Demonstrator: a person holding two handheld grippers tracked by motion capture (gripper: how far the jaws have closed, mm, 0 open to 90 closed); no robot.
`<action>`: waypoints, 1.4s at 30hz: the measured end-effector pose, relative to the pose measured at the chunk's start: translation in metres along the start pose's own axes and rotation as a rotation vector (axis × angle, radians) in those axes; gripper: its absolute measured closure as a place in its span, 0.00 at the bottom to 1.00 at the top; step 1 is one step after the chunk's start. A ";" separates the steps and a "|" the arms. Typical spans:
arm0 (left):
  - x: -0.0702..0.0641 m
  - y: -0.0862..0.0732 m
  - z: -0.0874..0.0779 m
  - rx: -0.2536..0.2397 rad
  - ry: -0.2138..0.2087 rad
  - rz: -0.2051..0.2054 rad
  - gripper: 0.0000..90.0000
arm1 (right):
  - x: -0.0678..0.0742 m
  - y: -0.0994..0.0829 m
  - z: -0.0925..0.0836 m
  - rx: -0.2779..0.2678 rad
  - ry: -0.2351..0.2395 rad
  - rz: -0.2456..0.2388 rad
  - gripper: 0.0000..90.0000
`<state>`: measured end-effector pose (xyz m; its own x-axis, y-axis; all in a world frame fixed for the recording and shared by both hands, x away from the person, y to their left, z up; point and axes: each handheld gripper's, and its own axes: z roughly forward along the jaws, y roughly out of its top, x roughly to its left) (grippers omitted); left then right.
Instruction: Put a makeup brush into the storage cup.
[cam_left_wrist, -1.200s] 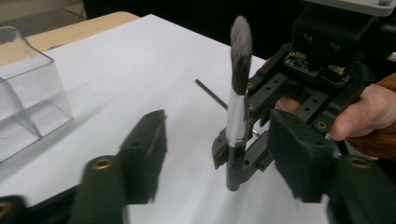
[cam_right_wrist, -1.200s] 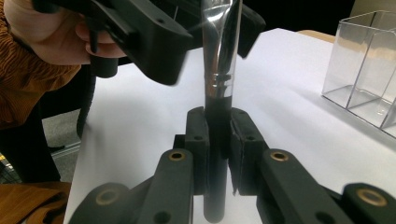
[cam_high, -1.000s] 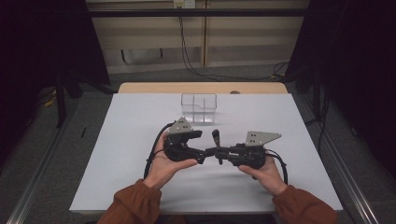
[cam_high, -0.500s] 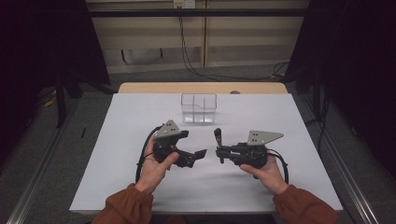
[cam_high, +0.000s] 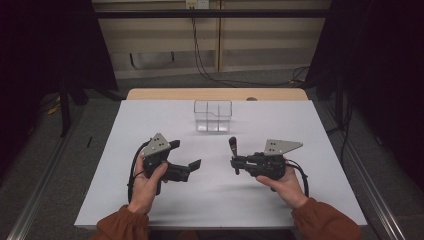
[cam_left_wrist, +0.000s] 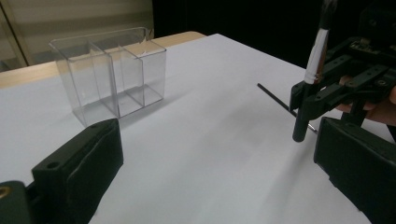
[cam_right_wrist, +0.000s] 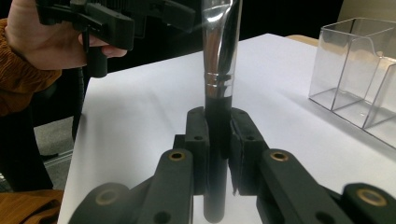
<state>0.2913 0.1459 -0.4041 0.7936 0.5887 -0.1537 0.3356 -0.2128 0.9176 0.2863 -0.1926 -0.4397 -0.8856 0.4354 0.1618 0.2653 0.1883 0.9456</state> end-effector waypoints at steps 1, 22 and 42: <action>0.001 -0.001 -0.001 0.006 0.007 -0.002 0.02 | 0.000 0.000 -0.001 -0.004 0.000 0.001 0.88; 0.016 -0.028 -0.044 -0.036 0.144 -0.023 0.02 | -0.010 0.006 -0.013 -0.026 -0.053 0.006 0.88; 0.024 -0.051 -0.065 -0.063 0.189 -0.020 0.01 | -0.029 0.027 -0.006 -0.061 -0.091 -0.017 0.88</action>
<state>0.2601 0.2213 -0.4310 0.6756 0.7296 -0.1058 0.3133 -0.1543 0.9371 0.3170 -0.2054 -0.4169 -0.8505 0.5116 0.1220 0.2246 0.1436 0.9638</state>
